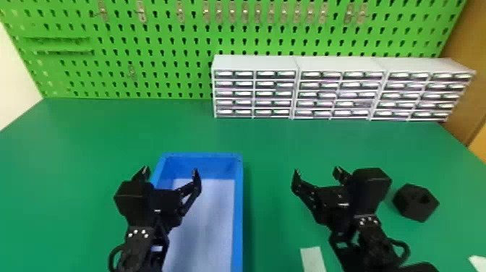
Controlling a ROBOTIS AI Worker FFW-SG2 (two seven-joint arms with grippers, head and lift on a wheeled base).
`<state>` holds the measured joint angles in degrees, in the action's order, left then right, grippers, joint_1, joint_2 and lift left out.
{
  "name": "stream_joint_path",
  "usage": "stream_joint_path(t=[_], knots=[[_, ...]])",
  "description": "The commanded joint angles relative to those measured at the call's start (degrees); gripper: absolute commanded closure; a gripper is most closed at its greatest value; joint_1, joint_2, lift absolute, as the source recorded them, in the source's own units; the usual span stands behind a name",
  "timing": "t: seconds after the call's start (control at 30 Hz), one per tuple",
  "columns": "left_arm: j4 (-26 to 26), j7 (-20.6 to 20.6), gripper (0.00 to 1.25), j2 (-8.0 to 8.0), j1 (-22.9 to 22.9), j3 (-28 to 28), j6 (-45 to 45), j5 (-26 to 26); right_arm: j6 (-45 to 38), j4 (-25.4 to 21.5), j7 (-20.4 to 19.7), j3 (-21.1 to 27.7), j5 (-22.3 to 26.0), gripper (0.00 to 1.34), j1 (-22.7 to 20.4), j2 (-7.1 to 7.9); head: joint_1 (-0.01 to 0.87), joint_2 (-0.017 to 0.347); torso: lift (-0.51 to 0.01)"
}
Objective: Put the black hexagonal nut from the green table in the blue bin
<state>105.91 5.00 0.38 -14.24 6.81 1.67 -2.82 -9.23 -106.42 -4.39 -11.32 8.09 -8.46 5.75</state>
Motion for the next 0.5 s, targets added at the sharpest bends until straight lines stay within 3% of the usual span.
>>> stream_joint_path(t=[0.0, 0.47], knots=[[-0.2, 0.0, 0.16, 0.42, -0.4, -0.4, 0.0, -0.1, 0.0, 0.5, 0.0, 0.1, -0.3, 0.27, -0.6, 0.32, 0.657, 0.057, -0.095], [-0.4, 0.0, 0.16, 0.77, -0.7, -0.6, 0.0, -0.2, 0.2, 0.7, 0.0, -0.1, -0.2, 0.27, -0.9, 0.67, 0.657, 0.057, -0.095]])
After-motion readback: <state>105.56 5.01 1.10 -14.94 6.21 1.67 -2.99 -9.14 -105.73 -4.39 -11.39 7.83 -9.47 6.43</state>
